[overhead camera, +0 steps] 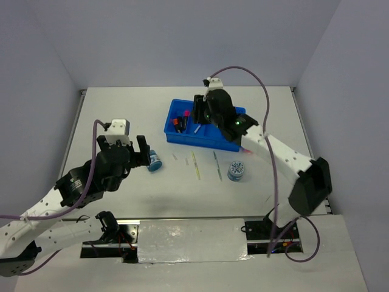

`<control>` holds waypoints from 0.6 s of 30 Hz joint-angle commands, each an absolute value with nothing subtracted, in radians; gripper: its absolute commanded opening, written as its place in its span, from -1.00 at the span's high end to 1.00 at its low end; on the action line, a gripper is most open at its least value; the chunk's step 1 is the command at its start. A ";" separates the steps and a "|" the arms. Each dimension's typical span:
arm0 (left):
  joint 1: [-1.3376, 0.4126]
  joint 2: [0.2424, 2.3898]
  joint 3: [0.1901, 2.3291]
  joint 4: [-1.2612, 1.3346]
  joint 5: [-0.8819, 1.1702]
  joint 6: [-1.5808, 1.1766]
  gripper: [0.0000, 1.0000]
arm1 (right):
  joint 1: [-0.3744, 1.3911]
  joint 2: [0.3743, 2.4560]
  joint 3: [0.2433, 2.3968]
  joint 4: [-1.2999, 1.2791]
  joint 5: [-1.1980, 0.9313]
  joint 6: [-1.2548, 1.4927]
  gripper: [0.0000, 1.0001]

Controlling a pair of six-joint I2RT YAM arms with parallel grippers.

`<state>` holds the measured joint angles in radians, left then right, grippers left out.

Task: Sort the stationery into containers
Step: Pick up the pen from the center of the board.

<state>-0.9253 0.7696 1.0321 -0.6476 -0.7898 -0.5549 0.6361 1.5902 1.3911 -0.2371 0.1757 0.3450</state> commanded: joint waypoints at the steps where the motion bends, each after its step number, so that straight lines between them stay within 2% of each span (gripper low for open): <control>1: -0.922 0.817 1.086 -0.751 -0.860 -0.647 -0.99 | 0.745 1.493 1.269 -0.356 0.233 0.316 0.02; 7: -0.905 0.885 1.114 -0.825 -0.816 -0.729 -0.99 | 0.870 1.574 1.178 -0.439 0.310 0.423 -0.05; 13: -0.904 0.868 1.080 -0.801 -0.738 -0.704 -0.99 | 0.865 1.739 1.224 -0.466 0.330 0.434 0.02; 18: -0.904 0.867 1.058 -0.798 -0.709 -0.692 -0.99 | 0.830 1.825 1.230 -0.442 0.267 0.436 0.01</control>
<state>-0.9073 0.8722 1.0733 -0.8085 -0.7372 -0.6884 0.8547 1.8030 1.1889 -0.4595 0.2787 0.4229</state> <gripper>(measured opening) 0.993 0.492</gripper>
